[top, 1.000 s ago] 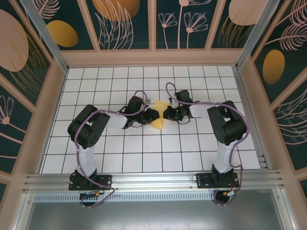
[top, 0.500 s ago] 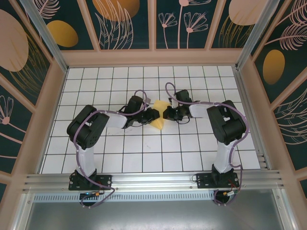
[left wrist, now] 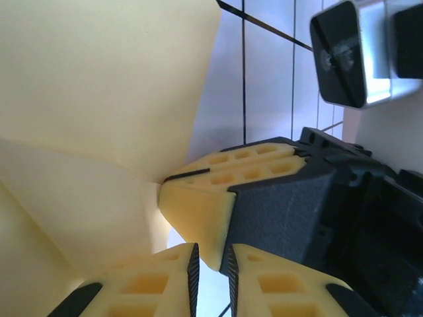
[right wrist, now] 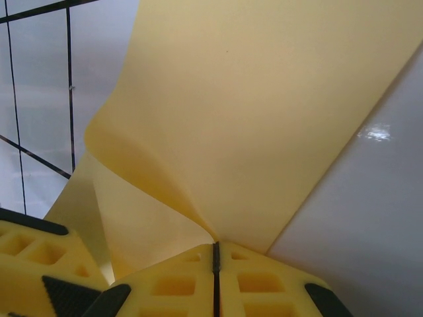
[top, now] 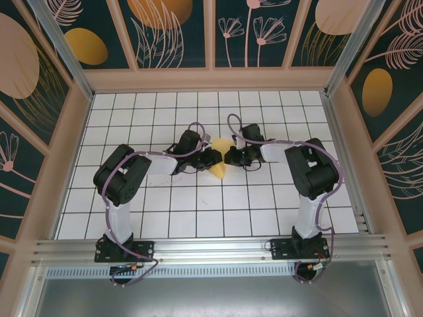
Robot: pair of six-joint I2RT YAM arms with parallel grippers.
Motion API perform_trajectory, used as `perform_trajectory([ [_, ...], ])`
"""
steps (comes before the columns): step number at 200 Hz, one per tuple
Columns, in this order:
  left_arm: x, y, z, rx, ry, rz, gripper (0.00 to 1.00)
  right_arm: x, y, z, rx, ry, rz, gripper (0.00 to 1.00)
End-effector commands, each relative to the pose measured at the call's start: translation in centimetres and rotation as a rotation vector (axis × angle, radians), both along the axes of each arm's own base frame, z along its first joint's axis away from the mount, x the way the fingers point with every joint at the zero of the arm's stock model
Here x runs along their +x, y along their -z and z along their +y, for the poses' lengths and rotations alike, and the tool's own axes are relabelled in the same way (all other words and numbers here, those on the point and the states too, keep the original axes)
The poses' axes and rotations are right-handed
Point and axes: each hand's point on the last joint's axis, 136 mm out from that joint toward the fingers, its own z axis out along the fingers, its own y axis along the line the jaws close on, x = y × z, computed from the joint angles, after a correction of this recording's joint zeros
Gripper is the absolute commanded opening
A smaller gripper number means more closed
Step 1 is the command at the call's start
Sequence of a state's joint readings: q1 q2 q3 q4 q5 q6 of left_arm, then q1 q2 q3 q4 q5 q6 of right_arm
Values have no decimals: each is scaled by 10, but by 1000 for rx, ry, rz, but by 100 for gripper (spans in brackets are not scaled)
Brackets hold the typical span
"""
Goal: Fold a paper plane with a square sheet of paper (pick it up from the middle)
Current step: Fold the triangle a second time at the center of the table.
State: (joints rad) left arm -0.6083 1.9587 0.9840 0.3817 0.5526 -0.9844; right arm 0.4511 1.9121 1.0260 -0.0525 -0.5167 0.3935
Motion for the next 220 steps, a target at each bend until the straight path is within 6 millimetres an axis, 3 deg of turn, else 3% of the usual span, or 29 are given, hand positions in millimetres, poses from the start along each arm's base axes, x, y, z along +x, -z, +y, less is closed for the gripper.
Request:
perform_trajectory([
  [1, -3, 18, 3, 70, 8, 26, 21, -6, 4, 3, -14, -31, 15, 7],
  [64, -7, 33, 9, 104, -2, 55, 18, -6, 8, 1, -35, -26, 17, 7],
  [220, -11, 44, 15, 140, -7, 77, 15, -4, 8, -1, -74, -11, 10, 7],
])
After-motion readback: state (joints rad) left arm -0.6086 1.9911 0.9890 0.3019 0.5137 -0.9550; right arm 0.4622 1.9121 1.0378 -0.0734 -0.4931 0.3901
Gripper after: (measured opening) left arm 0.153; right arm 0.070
